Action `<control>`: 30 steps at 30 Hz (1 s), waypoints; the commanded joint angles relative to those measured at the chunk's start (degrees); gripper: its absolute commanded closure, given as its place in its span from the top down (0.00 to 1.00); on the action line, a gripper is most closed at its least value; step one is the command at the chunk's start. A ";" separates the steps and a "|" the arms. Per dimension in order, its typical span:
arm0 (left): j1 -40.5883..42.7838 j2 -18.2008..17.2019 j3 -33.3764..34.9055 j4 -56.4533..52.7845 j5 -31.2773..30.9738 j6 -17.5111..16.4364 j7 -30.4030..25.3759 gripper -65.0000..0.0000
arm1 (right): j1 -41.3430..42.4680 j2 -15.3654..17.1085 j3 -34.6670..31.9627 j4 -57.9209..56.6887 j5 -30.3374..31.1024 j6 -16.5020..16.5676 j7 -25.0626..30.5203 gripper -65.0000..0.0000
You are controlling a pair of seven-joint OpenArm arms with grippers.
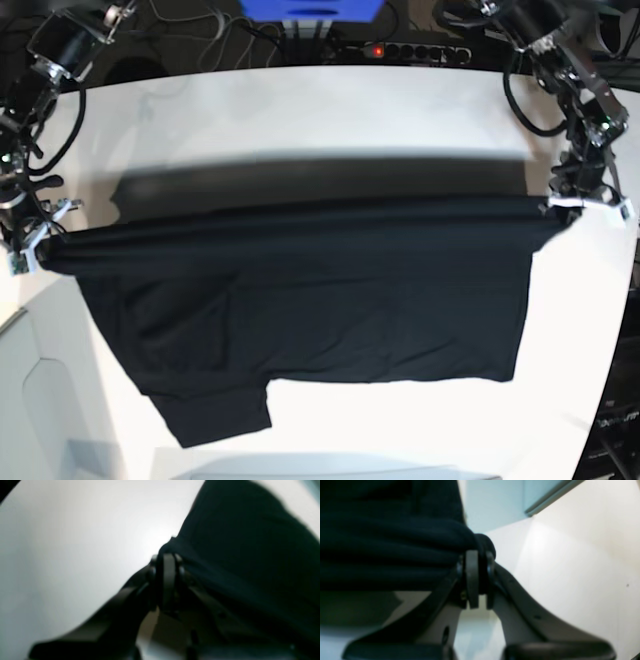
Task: Fold the T-shirt properly
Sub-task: 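Raise the shirt and drag it toward the robot with both grippers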
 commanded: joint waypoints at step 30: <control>19.58 1.91 -0.70 1.46 0.71 0.93 -2.39 0.00 | -22.41 -7.29 6.34 6.27 -1.39 -0.64 0.88 0.00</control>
